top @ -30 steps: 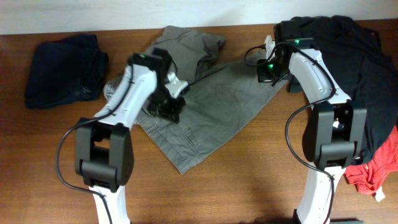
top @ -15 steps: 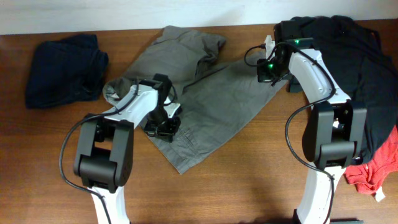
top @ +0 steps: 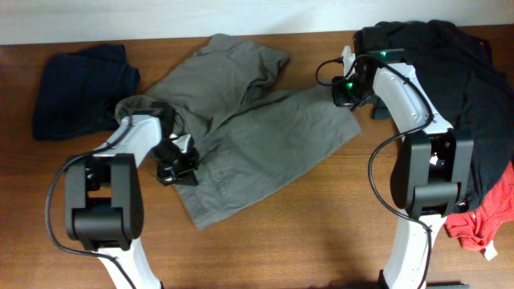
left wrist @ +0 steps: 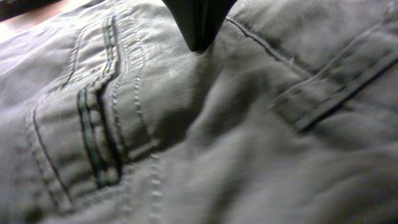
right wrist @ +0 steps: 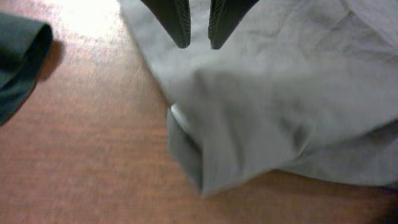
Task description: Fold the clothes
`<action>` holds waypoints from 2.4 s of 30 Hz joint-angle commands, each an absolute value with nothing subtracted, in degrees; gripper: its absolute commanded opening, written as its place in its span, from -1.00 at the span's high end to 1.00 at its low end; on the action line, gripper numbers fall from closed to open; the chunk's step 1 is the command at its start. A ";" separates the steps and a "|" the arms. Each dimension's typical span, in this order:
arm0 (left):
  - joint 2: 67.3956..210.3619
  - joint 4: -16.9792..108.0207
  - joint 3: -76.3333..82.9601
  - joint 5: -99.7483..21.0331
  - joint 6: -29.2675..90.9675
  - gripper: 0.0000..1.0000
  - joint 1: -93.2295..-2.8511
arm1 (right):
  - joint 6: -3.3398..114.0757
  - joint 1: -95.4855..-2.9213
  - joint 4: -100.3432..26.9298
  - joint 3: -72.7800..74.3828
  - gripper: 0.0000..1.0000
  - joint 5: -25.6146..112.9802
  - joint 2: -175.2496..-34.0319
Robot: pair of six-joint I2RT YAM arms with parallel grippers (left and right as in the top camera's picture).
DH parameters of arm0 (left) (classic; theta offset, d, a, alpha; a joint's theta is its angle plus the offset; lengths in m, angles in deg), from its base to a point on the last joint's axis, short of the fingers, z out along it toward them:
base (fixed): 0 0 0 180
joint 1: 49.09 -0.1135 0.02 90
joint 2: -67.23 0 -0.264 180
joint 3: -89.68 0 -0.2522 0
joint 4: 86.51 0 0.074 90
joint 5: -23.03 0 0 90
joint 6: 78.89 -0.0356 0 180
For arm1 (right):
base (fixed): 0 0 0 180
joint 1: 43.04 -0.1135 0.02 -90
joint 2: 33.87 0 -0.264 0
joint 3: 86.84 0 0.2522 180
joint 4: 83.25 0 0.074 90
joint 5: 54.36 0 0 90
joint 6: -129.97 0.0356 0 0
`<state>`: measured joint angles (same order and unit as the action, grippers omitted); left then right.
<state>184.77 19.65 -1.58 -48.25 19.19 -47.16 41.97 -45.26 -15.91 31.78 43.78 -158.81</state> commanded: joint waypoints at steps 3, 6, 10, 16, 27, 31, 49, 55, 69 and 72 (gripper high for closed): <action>187.37 21.31 -1.58 -54.99 18.12 0.99 -49.30 | 43.43 -44.86 -10.47 31.70 0.83 50.16 -160.37; 185.73 21.23 -0.45 -54.33 16.52 0.99 -48.42 | 43.46 -44.95 -8.02 30.89 0.92 51.85 -160.37; 181.47 21.36 0.84 -54.33 14.64 0.99 -47.40 | 43.46 -44.93 -6.40 27.41 0.92 52.13 -160.37; 173.21 23.02 1.65 -54.35 14.03 0.97 -46.94 | 45.86 -44.78 -9.53 20.07 0.92 51.50 -160.37; 165.56 27.65 1.65 -54.37 14.05 0.49 -46.94 | 57.09 -44.73 -7.10 17.12 0.92 40.85 -160.37; 165.56 28.31 1.65 -54.59 14.05 0.49 -47.00 | 59.48 -44.43 -4.92 16.83 0.92 37.36 -160.37; 165.56 29.40 1.65 -56.32 14.05 0.36 -47.00 | 57.16 -39.73 4.13 9.90 0.92 37.14 -157.52; 165.56 29.44 1.65 -56.32 14.05 0.36 -47.00 | 54.49 -41.59 3.39 10.36 0.92 41.25 -146.94; 167.89 38.84 1.48 -67.49 22.01 0.38 -47.13 | 42.04 -50.07 -24.22 11.26 -0.21 51.52 -130.99; 167.89 39.24 1.50 -71.82 26.16 0.38 -47.70 | 41.69 -52.14 -30.34 11.26 -0.26 50.93 -131.75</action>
<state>167.11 38.87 0.97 -63.62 19.43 -47.13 43.35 -50.09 -26.99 10.98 50.34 -130.62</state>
